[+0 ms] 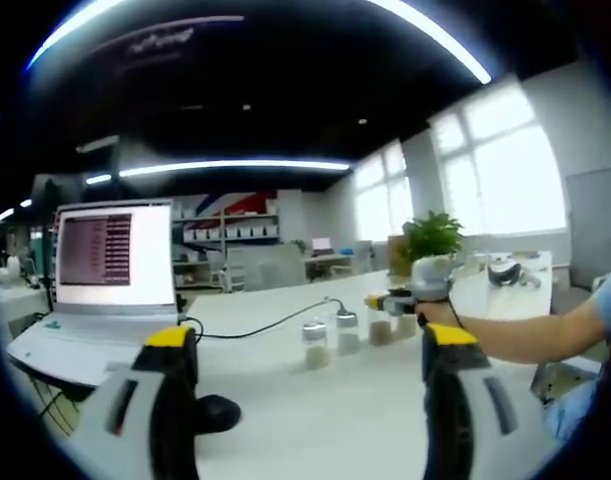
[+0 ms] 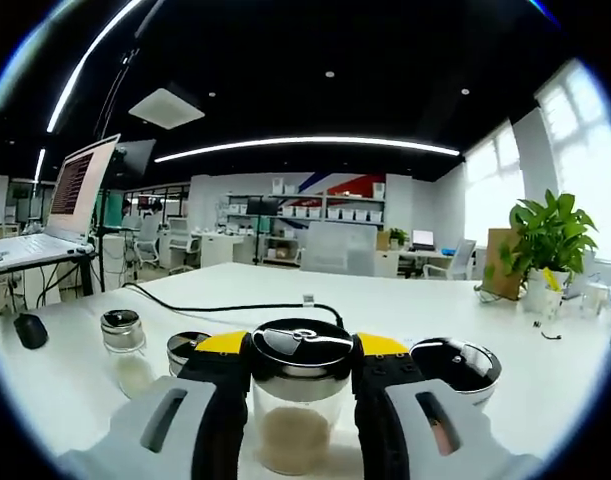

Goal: Rotate the seasoning bottle until the label or dispensing opening points toward the visible target arrow and the bottle remains upright within the marked orientation range

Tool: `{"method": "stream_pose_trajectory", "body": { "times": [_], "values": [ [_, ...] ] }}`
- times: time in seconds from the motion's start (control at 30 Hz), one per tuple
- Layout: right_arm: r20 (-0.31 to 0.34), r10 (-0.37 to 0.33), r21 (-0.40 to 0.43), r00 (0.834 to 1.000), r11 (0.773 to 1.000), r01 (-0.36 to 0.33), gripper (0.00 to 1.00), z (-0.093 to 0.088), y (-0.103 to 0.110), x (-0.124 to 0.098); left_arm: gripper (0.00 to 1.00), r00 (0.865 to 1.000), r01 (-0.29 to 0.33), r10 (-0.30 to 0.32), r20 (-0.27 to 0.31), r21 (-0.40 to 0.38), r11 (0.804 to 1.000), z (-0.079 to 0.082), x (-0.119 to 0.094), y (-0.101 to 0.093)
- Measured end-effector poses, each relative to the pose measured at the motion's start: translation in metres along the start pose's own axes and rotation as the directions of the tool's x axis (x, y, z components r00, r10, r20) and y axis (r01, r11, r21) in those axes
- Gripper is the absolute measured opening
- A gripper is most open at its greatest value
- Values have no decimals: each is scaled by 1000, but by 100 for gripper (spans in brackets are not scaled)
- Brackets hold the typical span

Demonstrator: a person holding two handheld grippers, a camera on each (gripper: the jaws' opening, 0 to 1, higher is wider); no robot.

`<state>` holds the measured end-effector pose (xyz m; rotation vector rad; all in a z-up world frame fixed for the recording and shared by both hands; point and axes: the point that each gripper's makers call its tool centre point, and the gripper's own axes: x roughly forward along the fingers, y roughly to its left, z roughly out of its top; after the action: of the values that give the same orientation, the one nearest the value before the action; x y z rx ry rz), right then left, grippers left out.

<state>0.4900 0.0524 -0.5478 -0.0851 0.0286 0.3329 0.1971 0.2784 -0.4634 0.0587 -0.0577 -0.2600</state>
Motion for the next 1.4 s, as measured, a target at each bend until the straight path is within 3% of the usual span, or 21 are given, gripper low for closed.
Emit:
{"method": "stream_pose_trajectory", "body": {
  "times": [1.4],
  "values": [
    [47,14,28,999,999,-15,38,5,0,5,98,1000,11,-11,-22,8,1000,-5,2,-2]
  ]
}}
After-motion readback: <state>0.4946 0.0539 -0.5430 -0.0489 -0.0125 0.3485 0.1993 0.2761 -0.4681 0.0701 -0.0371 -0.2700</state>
